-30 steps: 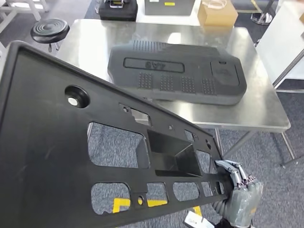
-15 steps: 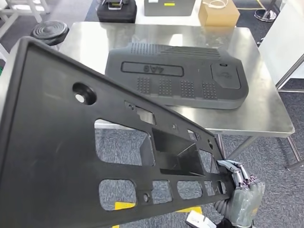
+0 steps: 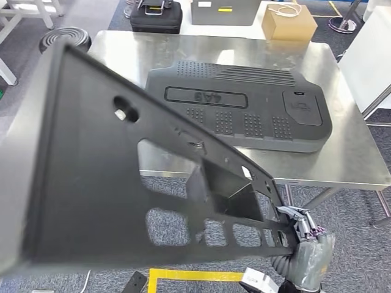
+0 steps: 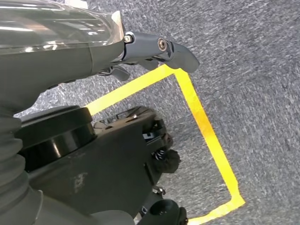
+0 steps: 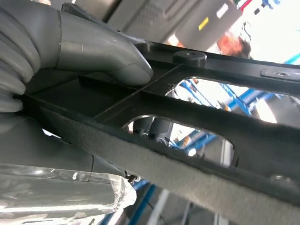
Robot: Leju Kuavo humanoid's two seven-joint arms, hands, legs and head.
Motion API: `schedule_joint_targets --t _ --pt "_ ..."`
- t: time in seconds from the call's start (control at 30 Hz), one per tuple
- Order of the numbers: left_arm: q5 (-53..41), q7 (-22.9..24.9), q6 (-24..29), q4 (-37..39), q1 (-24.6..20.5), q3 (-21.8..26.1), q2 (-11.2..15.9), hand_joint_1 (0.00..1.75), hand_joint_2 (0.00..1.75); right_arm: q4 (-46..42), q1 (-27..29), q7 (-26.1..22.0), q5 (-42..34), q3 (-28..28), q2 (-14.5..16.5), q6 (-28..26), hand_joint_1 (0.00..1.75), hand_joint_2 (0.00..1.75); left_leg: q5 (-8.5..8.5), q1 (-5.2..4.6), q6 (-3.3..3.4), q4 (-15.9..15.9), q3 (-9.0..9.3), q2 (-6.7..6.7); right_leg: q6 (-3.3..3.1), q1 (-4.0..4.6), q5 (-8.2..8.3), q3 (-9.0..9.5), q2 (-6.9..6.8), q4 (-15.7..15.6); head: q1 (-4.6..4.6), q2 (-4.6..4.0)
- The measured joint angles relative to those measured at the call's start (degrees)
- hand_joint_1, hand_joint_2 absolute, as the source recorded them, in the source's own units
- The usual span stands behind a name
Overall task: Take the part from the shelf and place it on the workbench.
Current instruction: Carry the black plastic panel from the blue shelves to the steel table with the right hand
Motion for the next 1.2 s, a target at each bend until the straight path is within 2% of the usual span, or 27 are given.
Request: schedule_joint_targets --t 0.03,0.1,0.13,0.17,0.2,0.27,0.3,0.33,0.37,0.43,0.47,0.53,0.63,0.67,0.7,0.73,0.8,0.83,0.87,0.97,1.03,1.07,1.13,1.17,1.2 --pt "-0.07 -0.04 -0.04 0.00 -0.05 0.13 0.00 0.00 1.75 0.15 -0.16 0.94 -0.69 0.79 -0.73 0.00 1.75 1.75 -0.16 0.02 0.32 -0.07 0.25 0.01 0.16 -0.01 -1.23 -1.30 0.00 2.64 0.07 0.00" --pt "-0.17 -0.11 -0.10 0.00 -0.12 0.32 0.00 0.00 1.75 0.44 -0.37 2.19 -1.87 2.17 -2.04 0.00 1.75 1.75 -0.57 -0.18 0.84 -0.09 0.64 0.01 0.28 0.01 -4.02 -5.85 0.01 10.64 0.17 0.00" --pt "-0.21 -0.14 -0.14 0.00 -0.08 0.37 0.00 0.00 1.75 0.60 -0.40 2.48 -2.21 2.74 -2.59 0.00 1.75 1.75 -0.82 -0.35 1.02 -0.09 0.88 -0.04 0.22 0.03 -4.59 -8.11 0.01 13.93 0.19 0.00" --pt "-0.22 -0.14 -0.15 0.00 -0.02 0.40 0.00 0.00 1.75 0.74 -0.40 2.60 -2.39 3.18 -3.02 0.00 1.75 1.75 -1.12 -0.53 1.13 -0.09 1.24 -0.13 0.04 0.09 -3.99 -9.56 0.02 15.39 0.19 0.00" --pt "-0.23 -0.14 -0.15 0.00 0.03 0.43 0.00 0.00 1.75 0.86 -0.41 2.65 -2.67 3.56 -3.37 0.00 1.75 1.75 -1.47 -0.71 1.17 -0.09 1.74 -0.26 -0.28 0.23 -2.16 -9.92 0.05 14.53 0.19 0.00" --pt "-0.29 -0.18 -0.16 0.00 0.05 0.45 -0.03 0.00 1.75 0.97 -0.44 2.74 -3.47 4.34 -3.99 0.00 1.75 1.75 -2.27 -0.97 1.11 -0.18 2.96 -0.52 -1.45 0.79 3.01 -8.13 0.20 8.05 0.15 0.00" --pt "-0.33 -0.24 -0.16 0.00 0.00 0.47 -0.08 0.00 1.75 1.01 -0.44 2.79 -3.85 4.66 -4.25 0.00 1.75 1.75 -2.60 -1.08 0.99 -0.28 3.46 -0.61 -2.14 1.16 4.88 -7.08 0.28 5.05 0.10 0.00" --pt "-0.41 -0.28 -0.18 0.00 -0.03 0.49 -0.13 0.00 1.75 1.04 -0.44 2.83 -4.07 4.95 -4.47 -0.01 1.75 1.75 -2.80 -1.02 0.77 -0.48 3.79 -0.65 -2.73 1.51 5.85 -6.33 0.34 3.02 0.09 0.00" --pt "-0.50 -0.31 -0.20 0.00 -0.03 0.50 -0.20 0.00 1.75 1.05 -0.45 2.87 -4.19 5.13 -4.62 -0.01 1.75 1.75 -2.91 -0.89 0.53 -0.76 3.98 -0.64 -3.18 1.79 5.97 -5.97 0.38 2.21 0.06 0.00" --pt "-0.67 -0.32 -0.25 0.00 -0.07 0.52 -0.31 0.00 1.75 1.07 -0.52 3.01 -4.02 5.43 -4.90 -0.02 1.75 1.75 -2.86 -0.77 -0.03 -1.61 4.37 -0.58 -3.55 1.97 5.82 -5.36 0.35 0.91 0.12 0.00" --pt "-0.71 -0.32 -0.27 -0.01 -0.12 0.52 -0.34 0.00 1.75 1.03 -0.55 2.88 -3.32 5.52 -5.01 -0.02 1.75 1.75 -3.01 -0.85 -0.25 -1.91 4.62 -0.50 -3.58 1.78 5.73 -4.67 0.29 -0.27 0.09 0.00" --pt "-0.79 -0.31 -0.30 -0.03 -0.35 0.54 -0.32 0.00 1.75 0.92 -0.63 2.23 -1.60 5.56 -5.06 -0.03 1.75 1.75 -4.30 -0.97 -0.74 0.20 3.76 -0.36 -3.56 1.27 5.60 -2.96 0.14 -2.85 -0.10 0.00" --pt "-0.94 -0.29 -0.34 -0.04 -0.37 0.63 -0.24 0.00 1.75 1.03 -0.58 1.56 -1.03 5.55 -5.02 -0.02 1.75 1.75 -7.64 -0.61 -1.42 10.30 -2.04 -0.23 -3.50 1.04 5.00 -1.56 0.04 -3.70 -0.25 0.00" --pt "-1.04 -0.29 -0.34 -0.04 -0.23 0.66 -0.23 0.00 1.75 1.10 -0.50 1.46 -1.08 5.50 -5.00 -0.01 1.75 1.75 -7.50 -0.50 -1.64 12.21 -3.50 -0.21 -3.47 1.03 4.61 -1.13 0.06 -3.64 -0.25 0.00" --pt "-1.13 -0.29 -0.34 -0.04 -0.11 0.69 -0.22 0.00 1.75 1.13 -0.44 1.28 -1.12 5.42 -4.94 0.00 1.75 1.75 -6.10 -0.39 -1.83 12.03 -4.00 -0.20 -3.37 1.01 4.16 -0.59 0.11 -3.56 -0.24 0.00" --pt "-1.21 -0.29 -0.33 -0.04 -0.05 0.73 -0.20 0.00 1.75 1.13 -0.41 1.04 -1.21 5.28 -4.80 -0.01 1.75 1.75 -3.64 -0.25 -2.00 9.73 -3.52 -0.16 -3.20 0.96 3.65 0.03 0.18 -3.44 -0.25 0.00" --pt "-1.26 -0.29 -0.31 -0.03 -0.02 0.80 -0.17 0.00 1.75 1.08 -0.40 0.53 -1.41 4.99 -4.40 -0.02 1.75 1.75 0.75 -0.15 -2.11 3.51 -1.31 -0.02 -2.58 0.96 2.50 1.08 0.30 -3.03 -0.21 -0.01" --pt "-1.27 -0.26 -0.29 -0.02 -0.06 0.82 -0.16 0.00 1.75 1.04 -0.40 0.37 -1.46 4.83 -4.21 -0.03 1.75 1.75 1.49 -0.20 -1.87 1.11 -0.38 0.04 -2.22 1.01 2.06 1.22 0.35 -2.74 -0.20 -0.01" --pt "-1.28 -0.23 -0.29 -0.02 -0.07 0.84 -0.16 0.00 1.75 0.98 -0.39 0.29 -1.45 4.70 -4.08 -0.03 1.75 1.75 1.31 -0.33 -1.49 0.03 0.06 0.05 -1.90 1.07 1.80 1.15 0.39 -2.55 -0.16 -0.02" --pt "-1.30 -0.17 -0.28 -0.02 -0.01 0.91 -0.16 0.00 1.75 0.83 -0.38 0.24 -1.40 4.41 -3.92 -0.04 1.75 1.75 0.40 -0.43 -0.21 -0.83 0.39 -0.14 -1.24 1.00 1.33 0.96 0.36 -2.25 -0.12 -0.02" --pt "-1.31 -0.20 -0.27 -0.02 -0.08 0.95 -0.17 0.00 1.75 0.68 -0.44 0.21 -1.39 4.33 -3.90 -0.05 1.75 1.75 0.16 -0.20 0.43 -1.08 0.86 -0.15 -0.75 0.89 -0.27 -0.22 0.34 0.61 -0.03 -0.02" --pt "-1.32 -0.22 -0.27 -0.02 -0.15 0.96 -0.17 0.00 1.75 0.62 -0.43 0.13 -1.32 4.28 -3.88 -0.05 1.75 1.75 0.01 -0.17 0.70 -1.14 1.10 -0.14 -0.52 0.83 -1.66 -1.90 0.32 3.89 0.04 -0.02" --pt "-1.42 -0.23 -0.27 -0.02 -0.23 0.97 -0.17 0.00 1.75 0.57 -0.34 -0.51 -0.50 3.76 -3.61 -0.06 1.75 1.75 -0.39 -0.23 1.07 -1.15 1.53 -0.13 -0.26 0.74 -4.21 -6.69 0.31 11.96 0.12 -0.02" --pt "-1.55 -0.22 -0.27 -0.02 -0.19 0.97 -0.17 0.00 1.75 0.50 -0.26 -1.13 0.23 3.22 -3.29 -0.06 1.75 1.75 -0.64 -0.30 1.16 -1.14 1.82 -0.16 -0.24 0.73 -4.29 -8.59 0.31 14.53 0.11 -0.02" --pt "-1.70 -0.20 -0.27 -0.02 -0.15 0.98 -0.17 0.00 1.75 0.32 -0.22 -1.91 1.09 2.51 -2.82 -0.06 1.75 1.75 -0.92 -0.36 1.18 -1.14 2.20 -0.22 -0.33 0.73 -3.17 -9.51 0.31 14.97 0.11 -0.02"
